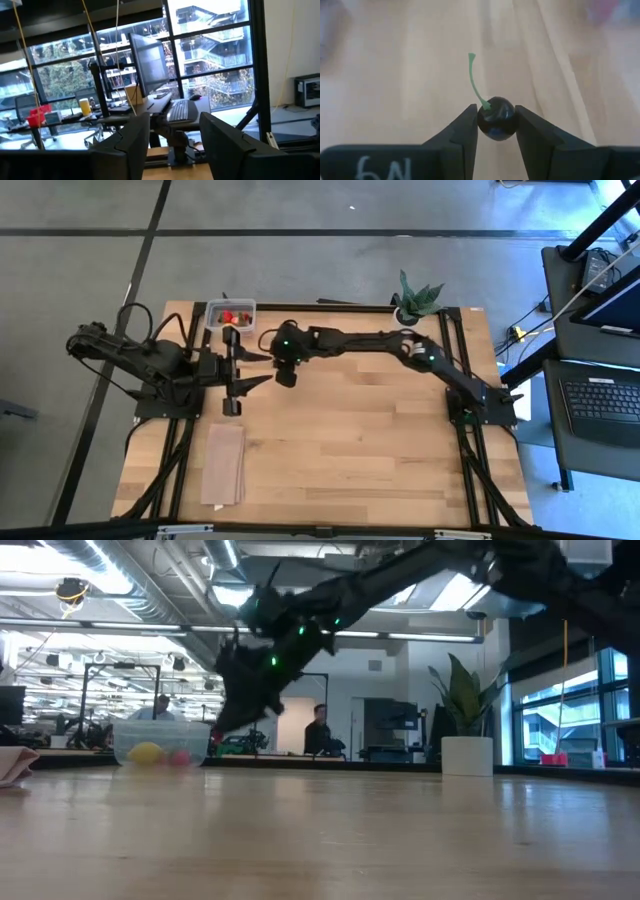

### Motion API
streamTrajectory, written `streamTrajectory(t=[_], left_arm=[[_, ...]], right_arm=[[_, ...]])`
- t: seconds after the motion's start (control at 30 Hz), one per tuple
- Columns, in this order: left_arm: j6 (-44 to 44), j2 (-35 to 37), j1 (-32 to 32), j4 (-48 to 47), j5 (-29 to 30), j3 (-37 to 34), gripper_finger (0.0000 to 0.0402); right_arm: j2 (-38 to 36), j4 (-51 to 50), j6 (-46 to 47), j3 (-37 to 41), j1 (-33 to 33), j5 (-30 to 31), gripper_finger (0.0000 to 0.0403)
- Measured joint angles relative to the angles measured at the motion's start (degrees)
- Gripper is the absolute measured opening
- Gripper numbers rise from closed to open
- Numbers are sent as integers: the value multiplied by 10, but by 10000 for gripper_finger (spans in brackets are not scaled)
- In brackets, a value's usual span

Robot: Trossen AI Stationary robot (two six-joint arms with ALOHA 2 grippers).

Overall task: Pick and placing Produce into tupperware
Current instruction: Put the black cherry into the transparent container

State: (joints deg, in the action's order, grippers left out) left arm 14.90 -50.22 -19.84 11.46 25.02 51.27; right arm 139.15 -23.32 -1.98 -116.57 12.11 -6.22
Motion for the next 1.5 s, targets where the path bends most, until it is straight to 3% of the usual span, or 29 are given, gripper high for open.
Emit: streamTrajectory(t=[0.17, 0.37, 0.67, 0.93, 1.5], left_arm=[[-11, 0, 0, -5, 0, 0, 160], [-12, 0, 0, -5, 9, 0, 163], [-10, 0, 0, -5, 9, 0, 170], [-9, 0, 0, -14, 9, 0, 160], [-9, 0, 0, -31, 9, 0, 162]], right_arm=[[48, -82, 1, -55, 12, 1, 120], [64, -126, 1, -60, 17, 1, 124], [64, -127, 6, -65, 17, 1, 136], [62, -129, 95, -81, 17, 11, 137], [61, -125, 48, -81, 16, 41, 138]])
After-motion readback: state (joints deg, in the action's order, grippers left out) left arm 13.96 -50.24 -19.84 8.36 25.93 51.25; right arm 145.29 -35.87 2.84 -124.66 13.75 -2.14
